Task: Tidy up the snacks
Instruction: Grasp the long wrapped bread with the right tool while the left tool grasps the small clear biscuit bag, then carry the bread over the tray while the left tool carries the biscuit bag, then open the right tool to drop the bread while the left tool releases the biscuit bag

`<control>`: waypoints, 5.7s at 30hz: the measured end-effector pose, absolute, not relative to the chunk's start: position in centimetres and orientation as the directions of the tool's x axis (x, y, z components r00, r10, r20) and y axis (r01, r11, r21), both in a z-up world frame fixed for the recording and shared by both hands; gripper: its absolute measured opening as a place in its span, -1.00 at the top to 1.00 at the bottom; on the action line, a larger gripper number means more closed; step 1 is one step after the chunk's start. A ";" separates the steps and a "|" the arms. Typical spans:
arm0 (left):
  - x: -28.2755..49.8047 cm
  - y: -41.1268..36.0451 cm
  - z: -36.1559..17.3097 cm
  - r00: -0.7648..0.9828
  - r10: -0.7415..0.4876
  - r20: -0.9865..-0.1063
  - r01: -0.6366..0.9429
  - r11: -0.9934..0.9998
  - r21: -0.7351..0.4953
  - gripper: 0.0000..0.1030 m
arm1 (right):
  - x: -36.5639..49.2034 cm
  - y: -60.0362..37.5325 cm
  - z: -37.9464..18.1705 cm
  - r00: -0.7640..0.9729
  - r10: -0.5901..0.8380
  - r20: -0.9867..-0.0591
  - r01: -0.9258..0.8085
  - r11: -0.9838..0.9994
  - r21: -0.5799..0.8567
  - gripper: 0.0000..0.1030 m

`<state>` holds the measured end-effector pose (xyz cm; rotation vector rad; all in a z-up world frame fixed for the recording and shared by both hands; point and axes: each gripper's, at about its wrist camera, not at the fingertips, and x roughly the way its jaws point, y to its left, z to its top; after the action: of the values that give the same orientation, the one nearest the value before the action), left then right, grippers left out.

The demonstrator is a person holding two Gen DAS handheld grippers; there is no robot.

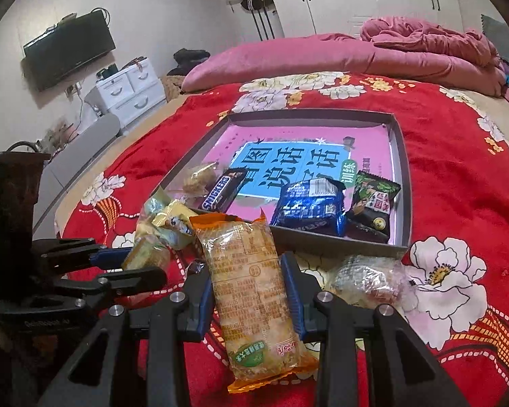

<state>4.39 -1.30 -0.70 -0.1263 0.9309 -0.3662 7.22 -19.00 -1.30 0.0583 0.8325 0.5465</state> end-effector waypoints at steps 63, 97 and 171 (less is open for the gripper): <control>11.2 -1.4 0.8 0.678 -0.347 -0.648 0.196 0.935 -0.295 0.33 | 11.5 -23.7 2.1 0.811 0.293 -0.506 -0.147 0.940 0.309 0.40; 14.9 -3.7 -1.2 0.655 -0.300 -0.694 0.195 0.954 -0.228 0.33 | 14.9 -22.4 -0.6 0.765 0.196 -0.613 -0.078 0.974 0.213 0.40; 12.4 4.9 1.9 0.764 -0.227 -0.603 0.008 0.939 -0.344 -0.45 | 12.4 -24.0 1.9 0.813 0.263 -0.520 -0.139 0.954 0.265 -0.43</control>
<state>12.35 4.91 1.95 -0.3333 0.6920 -0.1306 12.42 -23.97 1.87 0.2200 0.5840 0.2163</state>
